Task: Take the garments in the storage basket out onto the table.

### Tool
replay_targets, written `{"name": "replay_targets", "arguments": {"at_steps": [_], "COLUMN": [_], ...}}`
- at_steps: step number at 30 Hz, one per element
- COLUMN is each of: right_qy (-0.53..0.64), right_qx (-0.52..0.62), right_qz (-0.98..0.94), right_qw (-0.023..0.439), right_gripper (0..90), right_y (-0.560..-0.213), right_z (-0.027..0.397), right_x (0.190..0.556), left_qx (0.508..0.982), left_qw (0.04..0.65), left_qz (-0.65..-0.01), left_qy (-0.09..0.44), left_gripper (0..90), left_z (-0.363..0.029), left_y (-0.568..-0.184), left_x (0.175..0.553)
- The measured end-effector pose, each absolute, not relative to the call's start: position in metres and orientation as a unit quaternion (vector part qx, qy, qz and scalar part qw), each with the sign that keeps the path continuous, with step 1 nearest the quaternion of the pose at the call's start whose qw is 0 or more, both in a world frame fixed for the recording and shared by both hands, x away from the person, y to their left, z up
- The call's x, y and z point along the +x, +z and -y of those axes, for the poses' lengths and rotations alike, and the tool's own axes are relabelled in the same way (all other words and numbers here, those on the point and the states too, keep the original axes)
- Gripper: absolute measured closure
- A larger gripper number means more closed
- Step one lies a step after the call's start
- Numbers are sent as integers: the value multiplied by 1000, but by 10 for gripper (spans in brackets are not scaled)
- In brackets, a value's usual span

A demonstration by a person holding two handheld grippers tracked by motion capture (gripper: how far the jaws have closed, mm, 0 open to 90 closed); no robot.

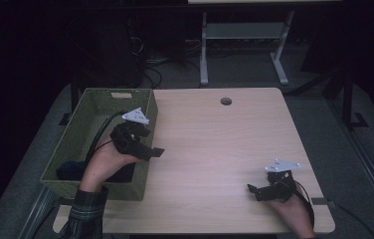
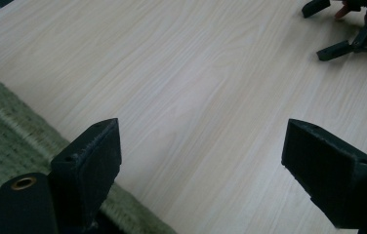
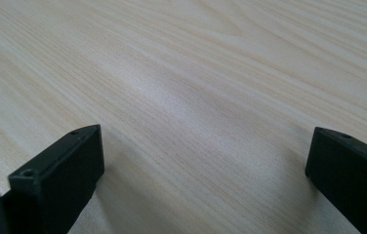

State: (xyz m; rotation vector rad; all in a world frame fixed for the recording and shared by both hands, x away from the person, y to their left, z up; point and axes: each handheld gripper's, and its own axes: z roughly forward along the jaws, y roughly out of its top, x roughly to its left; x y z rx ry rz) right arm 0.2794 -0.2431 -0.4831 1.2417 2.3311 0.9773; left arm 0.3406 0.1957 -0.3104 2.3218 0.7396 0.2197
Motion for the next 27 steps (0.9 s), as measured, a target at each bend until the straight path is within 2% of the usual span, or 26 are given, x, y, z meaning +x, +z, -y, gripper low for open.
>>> {"name": "replay_targets", "arguments": {"at_steps": [27], "right_qy": [342], "right_qx": [435], "right_qz": [-817], "right_qw": [162], "right_gripper": [4], "right_y": [-483], "right_z": [243], "right_x": [279], "left_qx": [884], "left_qw": [294], "left_qz": [-346], "left_qy": [114], "left_gripper": [147], "left_z": [-251], "left_y": [-304], "left_x": [336]}}
